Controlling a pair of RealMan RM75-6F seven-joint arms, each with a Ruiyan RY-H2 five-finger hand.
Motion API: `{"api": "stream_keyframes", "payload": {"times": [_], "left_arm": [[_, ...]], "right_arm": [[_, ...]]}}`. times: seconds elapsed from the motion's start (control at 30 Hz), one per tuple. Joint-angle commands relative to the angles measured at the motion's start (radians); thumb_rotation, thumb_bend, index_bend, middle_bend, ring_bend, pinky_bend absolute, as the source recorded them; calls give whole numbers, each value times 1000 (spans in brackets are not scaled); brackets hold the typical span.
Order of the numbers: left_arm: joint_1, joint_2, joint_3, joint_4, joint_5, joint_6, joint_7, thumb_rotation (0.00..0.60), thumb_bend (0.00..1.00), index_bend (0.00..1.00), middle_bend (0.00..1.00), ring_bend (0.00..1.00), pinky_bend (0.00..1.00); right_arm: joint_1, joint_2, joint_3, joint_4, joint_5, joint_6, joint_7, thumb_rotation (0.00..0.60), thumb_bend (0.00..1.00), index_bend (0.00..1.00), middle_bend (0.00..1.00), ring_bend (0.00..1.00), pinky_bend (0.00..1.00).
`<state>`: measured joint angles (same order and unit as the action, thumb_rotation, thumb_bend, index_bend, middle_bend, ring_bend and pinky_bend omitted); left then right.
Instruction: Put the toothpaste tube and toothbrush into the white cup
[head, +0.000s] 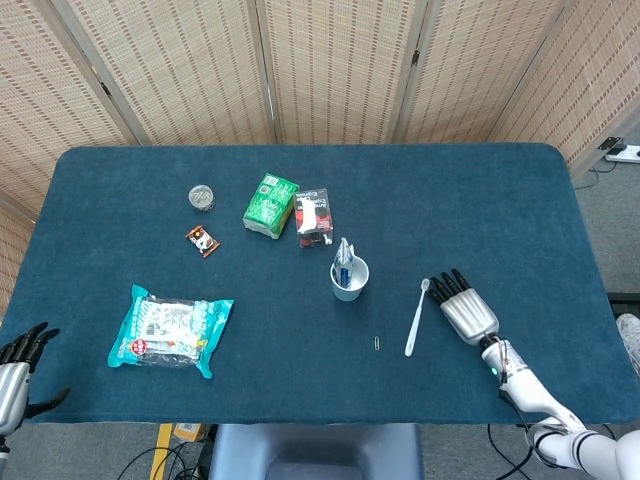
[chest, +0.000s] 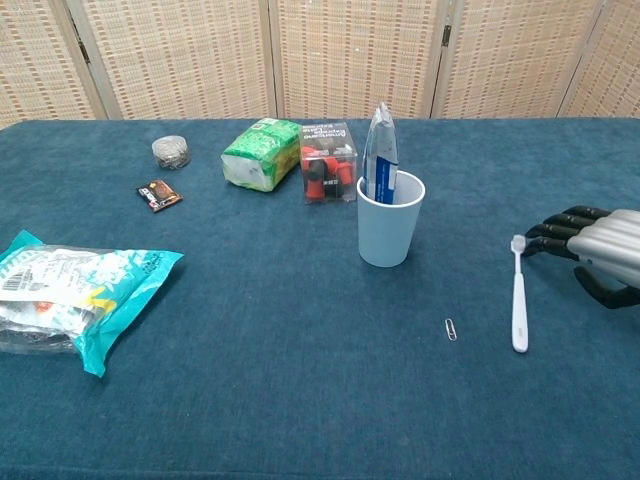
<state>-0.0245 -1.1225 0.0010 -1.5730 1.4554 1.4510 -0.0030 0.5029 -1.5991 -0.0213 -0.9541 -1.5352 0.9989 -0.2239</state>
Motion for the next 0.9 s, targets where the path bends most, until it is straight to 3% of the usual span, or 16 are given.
{"api": "stream_keyframes", "payload": {"times": [0.03, 0.3, 0.47, 0.9], "left_arm": [[0, 0, 1, 1, -2, -3, 1, 600, 248, 174, 108, 141, 195], [4, -2, -1, 6, -12, -3, -2, 600, 248, 175, 108, 142, 195], [3, -3, 0, 6, -10, -7, -1, 600, 248, 174, 108, 141, 195], [1, -11, -1, 12, -6, -6, -4, 600, 248, 174, 108, 142, 195]], "right_arm": [[13, -12, 4, 4, -4, -9, -7, 600, 755, 157, 68, 0, 3], [58, -56, 15, -1, -27, -15, -2, 600, 754, 157, 68, 0, 3], [67, -66, -6, -27, -56, -4, 2, 600, 755, 157, 68, 0, 3], [6, 33, -77, -133, -115, 103, 42, 600, 751, 157, 102, 0, 3]]}}
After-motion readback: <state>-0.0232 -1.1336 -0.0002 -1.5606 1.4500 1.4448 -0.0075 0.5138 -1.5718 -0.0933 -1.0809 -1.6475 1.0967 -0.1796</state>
